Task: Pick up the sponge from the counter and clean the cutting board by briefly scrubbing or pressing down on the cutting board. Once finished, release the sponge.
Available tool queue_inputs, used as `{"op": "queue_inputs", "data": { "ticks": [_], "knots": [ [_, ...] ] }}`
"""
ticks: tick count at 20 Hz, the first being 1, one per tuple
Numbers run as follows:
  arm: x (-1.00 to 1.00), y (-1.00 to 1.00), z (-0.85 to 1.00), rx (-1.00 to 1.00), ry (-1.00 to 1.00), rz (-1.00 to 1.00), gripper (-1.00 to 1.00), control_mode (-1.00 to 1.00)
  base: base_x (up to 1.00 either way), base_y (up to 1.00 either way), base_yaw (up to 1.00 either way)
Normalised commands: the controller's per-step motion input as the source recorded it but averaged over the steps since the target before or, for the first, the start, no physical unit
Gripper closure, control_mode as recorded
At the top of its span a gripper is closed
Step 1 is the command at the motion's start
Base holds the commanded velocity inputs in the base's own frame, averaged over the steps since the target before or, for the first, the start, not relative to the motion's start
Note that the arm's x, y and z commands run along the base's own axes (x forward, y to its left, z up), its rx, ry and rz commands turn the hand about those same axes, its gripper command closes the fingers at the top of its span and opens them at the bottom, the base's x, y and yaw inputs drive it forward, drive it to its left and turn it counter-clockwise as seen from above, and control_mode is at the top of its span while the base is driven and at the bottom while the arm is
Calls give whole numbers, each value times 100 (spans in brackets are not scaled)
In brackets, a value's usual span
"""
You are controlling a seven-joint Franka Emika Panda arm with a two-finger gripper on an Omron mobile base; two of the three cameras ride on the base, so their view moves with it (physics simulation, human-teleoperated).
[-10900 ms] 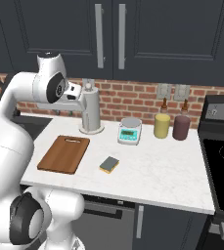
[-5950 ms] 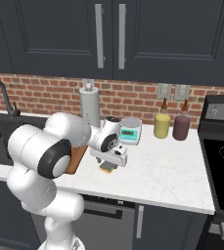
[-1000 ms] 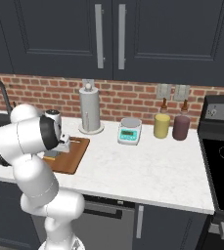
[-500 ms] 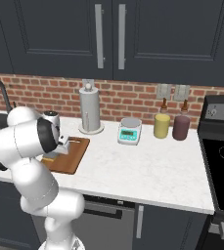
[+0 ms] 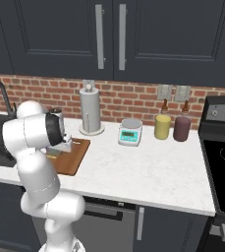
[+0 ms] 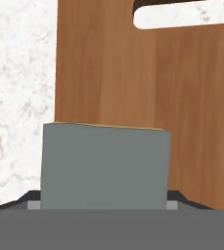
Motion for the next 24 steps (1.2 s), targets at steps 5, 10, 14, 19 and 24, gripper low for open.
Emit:
{"op": "queue_inputs", "data": {
  "ticks": [5, 10, 14, 19, 24],
  "knots": [
    [79, 0, 0, 0, 10, 0, 100, -100, 0, 0, 0],
    [72, 1, 0, 0, 9, 0, 100, -100, 0, 0, 0],
    [46, 2, -8, -5, 4, 0, 100, -100, 0, 0, 0],
    [5, 0, -35, -6, 2, 0, 100, -100, 0, 0, 0],
    [-1, -22, -51, 0, 1, 0, 100, -100, 0, 0, 0]
  ]
}}
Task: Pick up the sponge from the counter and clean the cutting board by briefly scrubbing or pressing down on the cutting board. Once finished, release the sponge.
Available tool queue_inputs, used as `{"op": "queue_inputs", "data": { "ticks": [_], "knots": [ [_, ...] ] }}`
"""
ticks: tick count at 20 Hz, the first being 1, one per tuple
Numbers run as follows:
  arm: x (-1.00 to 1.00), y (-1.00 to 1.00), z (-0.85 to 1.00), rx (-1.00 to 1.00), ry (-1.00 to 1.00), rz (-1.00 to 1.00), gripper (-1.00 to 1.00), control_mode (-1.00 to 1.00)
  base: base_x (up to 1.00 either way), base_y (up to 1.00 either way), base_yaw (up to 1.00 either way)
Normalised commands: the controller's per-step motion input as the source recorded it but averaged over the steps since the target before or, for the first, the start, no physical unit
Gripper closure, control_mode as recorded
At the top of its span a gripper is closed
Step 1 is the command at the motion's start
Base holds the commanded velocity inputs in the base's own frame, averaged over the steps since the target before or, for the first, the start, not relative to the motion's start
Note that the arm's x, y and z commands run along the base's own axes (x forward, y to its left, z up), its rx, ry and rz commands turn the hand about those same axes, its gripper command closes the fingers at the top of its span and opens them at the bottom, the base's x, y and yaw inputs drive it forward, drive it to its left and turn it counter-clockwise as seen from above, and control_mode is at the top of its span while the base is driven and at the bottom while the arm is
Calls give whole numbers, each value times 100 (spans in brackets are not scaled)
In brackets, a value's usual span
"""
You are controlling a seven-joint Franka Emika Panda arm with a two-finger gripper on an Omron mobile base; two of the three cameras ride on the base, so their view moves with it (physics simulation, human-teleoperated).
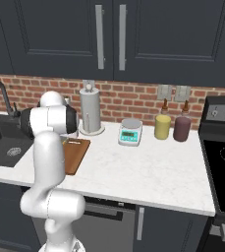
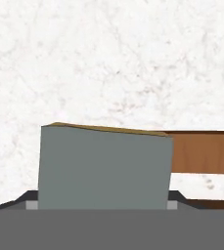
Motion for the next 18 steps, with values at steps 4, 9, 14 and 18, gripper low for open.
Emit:
{"op": "queue_inputs", "data": {
  "ticks": [4, 9, 14, 18],
  "knots": [
    [-6, -48, -34, 0, 0, 0, 100, -100, 0, 0, 0],
    [0, -59, -17, 0, 0, 0, 100, -100, 0, 0, 0],
    [-1, -53, -5, 0, 0, 0, 100, -100, 0, 0, 0],
    [-14, -31, -10, 0, 0, 0, 100, -100, 0, 0, 0]
  ]
}}
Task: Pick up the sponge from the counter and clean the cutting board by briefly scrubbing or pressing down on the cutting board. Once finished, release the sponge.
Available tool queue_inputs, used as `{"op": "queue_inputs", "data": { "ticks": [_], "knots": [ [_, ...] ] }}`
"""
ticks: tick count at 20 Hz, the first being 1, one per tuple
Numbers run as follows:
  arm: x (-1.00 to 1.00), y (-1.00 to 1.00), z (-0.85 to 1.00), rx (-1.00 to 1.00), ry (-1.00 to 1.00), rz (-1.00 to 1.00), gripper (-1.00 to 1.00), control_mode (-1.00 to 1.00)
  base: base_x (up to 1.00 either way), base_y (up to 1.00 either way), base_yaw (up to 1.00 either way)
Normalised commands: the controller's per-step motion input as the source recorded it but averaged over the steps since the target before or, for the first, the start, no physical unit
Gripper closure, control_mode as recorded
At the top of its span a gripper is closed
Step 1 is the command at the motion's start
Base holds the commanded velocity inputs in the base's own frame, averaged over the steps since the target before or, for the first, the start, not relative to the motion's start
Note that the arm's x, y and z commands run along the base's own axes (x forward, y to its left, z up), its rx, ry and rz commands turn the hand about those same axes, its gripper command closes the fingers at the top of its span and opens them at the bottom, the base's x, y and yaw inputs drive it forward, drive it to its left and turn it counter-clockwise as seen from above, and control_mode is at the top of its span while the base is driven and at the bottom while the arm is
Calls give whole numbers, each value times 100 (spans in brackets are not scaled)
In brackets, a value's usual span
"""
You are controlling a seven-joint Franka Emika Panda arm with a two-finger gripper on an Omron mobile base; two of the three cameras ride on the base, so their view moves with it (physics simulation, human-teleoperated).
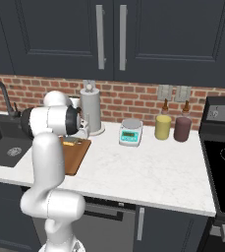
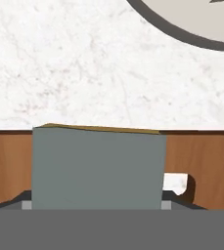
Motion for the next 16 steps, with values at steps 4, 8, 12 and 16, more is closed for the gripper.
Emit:
{"op": "queue_inputs", "data": {
  "ticks": [4, 8, 12, 16],
  "knots": [
    [-27, -5, -34, 0, 0, 1, 100, -100, 0, 0, 0],
    [-62, 0, -36, 0, 0, 2, 100, -100, 0, 0, 0],
    [-76, 0, -19, 1, 0, 0, 100, -100, 0, 0, 0],
    [-81, 0, -13, 4, 0, 0, 100, -100, 0, 0, 0]
  ]
}}
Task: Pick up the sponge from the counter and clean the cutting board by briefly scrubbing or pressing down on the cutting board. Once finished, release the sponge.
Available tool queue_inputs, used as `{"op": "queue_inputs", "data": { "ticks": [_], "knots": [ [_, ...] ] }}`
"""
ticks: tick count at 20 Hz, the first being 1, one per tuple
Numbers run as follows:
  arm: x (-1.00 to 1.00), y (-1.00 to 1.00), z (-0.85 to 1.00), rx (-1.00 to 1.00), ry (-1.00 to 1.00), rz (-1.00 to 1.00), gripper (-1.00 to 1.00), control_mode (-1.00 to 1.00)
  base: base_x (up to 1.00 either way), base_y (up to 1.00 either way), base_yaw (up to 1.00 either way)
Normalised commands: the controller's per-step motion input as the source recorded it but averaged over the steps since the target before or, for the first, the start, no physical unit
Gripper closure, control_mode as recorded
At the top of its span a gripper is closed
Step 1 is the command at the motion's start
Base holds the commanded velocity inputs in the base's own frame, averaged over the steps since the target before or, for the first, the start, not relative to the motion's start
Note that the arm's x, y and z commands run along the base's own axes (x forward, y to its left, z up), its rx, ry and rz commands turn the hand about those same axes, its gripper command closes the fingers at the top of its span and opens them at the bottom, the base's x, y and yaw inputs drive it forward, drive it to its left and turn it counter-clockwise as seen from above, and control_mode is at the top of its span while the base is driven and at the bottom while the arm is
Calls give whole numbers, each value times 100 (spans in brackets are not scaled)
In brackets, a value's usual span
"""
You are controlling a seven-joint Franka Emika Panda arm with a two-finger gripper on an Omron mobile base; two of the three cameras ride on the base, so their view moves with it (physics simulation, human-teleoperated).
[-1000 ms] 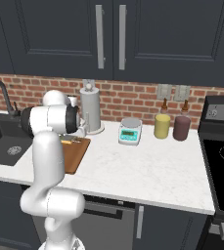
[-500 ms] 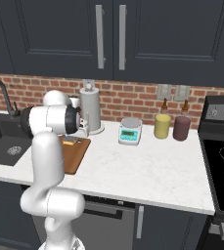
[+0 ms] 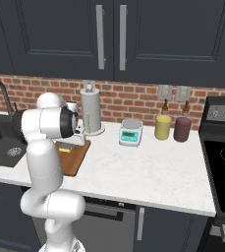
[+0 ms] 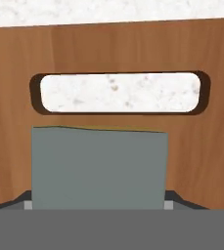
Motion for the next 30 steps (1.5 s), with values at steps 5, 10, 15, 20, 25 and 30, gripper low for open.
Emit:
{"op": "queue_inputs", "data": {
  "ticks": [5, 10, 15, 20, 25, 30],
  "knots": [
    [-78, 0, -20, 3, 0, 0, 100, -100, 0, 0, 0],
    [-68, 6, -44, 0, 0, 0, 100, -100, 0, 0, 0],
    [-57, 9, -65, 0, 6, 0, 100, -100, 0, 0, 0],
    [-63, 1, -72, 0, 6, 0, 100, -100, 0, 0, 0],
    [-78, 0, -61, 0, 1, 0, 100, -100, 0, 0, 0],
    [-92, 0, -51, 1, 0, 0, 100, -100, 0, 0, 0]
  ]
}}
